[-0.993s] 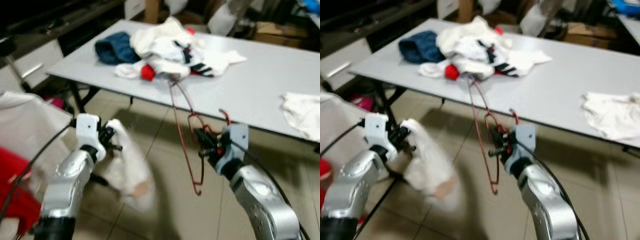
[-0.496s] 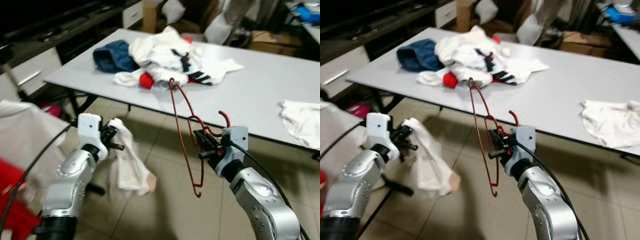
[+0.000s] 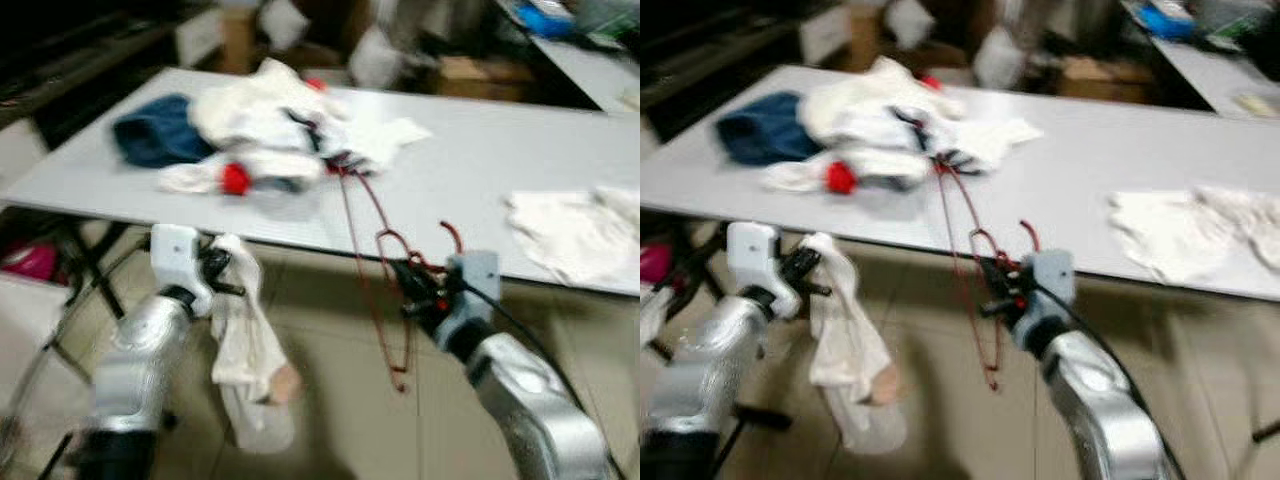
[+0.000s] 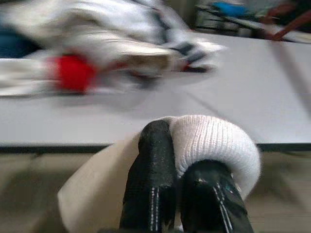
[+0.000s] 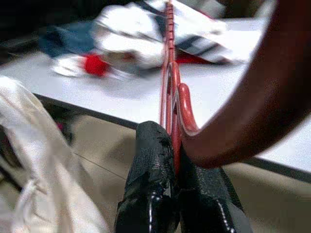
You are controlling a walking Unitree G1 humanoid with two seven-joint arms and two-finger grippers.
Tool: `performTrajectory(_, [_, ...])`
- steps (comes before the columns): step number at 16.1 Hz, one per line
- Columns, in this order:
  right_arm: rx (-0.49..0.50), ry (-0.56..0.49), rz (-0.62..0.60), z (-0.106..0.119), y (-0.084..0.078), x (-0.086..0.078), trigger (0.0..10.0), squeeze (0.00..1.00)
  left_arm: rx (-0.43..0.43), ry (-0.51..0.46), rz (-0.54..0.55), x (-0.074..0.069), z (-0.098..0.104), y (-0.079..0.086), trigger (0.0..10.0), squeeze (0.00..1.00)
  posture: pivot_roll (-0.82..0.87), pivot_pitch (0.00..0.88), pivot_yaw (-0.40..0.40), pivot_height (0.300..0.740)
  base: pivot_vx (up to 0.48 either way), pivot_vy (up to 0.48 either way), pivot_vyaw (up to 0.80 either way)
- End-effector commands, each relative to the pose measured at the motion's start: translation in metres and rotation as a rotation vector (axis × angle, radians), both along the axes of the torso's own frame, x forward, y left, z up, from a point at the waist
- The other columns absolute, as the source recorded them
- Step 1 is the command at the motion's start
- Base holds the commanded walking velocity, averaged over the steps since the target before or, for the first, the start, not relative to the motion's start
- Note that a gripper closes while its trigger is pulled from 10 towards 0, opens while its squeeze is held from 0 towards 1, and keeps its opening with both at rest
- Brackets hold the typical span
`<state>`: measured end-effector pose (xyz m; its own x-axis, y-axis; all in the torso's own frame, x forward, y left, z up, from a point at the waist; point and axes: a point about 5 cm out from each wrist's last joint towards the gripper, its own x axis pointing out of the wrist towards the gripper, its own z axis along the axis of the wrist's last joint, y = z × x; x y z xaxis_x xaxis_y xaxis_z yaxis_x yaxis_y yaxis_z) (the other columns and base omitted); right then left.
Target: Hang hanger
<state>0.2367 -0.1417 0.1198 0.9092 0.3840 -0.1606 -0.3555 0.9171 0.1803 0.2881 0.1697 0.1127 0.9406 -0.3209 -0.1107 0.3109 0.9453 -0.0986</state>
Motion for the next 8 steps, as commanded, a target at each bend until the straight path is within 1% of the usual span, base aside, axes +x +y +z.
performTrajectory(1, [0.013, -0.03, 0.008, 0.0074, 0.003, 0.0019, 10.0, 0.0, 0.017, -0.024, 0.018, 0.002, 0.0066, 0.0075, 10.0, 0.0, -0.1, 0.0, 0.002, 0.74, 0.285, 0.0, 0.0])
performTrajectory(3, [0.011, -0.028, 0.008, 0.0072, 0.0024, 0.0027, 10.0, 0.0, 0.024, -0.029, 0.017, 0.0028, 0.0078, 0.0075, 10.0, 0.0, -0.1, 0.0, -0.001, 0.74, 0.283, 0.0, 0.0])
performTrajectory(4, [0.006, -0.025, 0.011, 0.0067, 0.0027, 0.0029, 10.0, 0.0, 0.03, -0.032, 0.014, 0.0029, 0.0084, 0.0076, 10.0, 0.0, -0.1, 0.0, -0.001, 0.74, 0.281, 0.0, -0.41])
performTrajectory(7, [0.003, -0.026, 0.016, 0.0074, 0.003, 0.0036, 10.0, 0.0, 0.039, -0.039, 0.008, 0.0041, 0.0108, 0.0082, 10.0, 0.0, -0.1, 0.0, 0.001, 0.74, 0.284, 0.0, -0.8])
performTrajectory(8, [0.004, -0.028, 0.015, 0.0077, 0.0027, 0.0038, 10.0, 0.0, 0.041, -0.042, 0.008, 0.0048, 0.0119, 0.0085, 10.0, 0.0, -0.11, 0.0, 0.003, 0.74, 0.281, 0.0, -0.45])
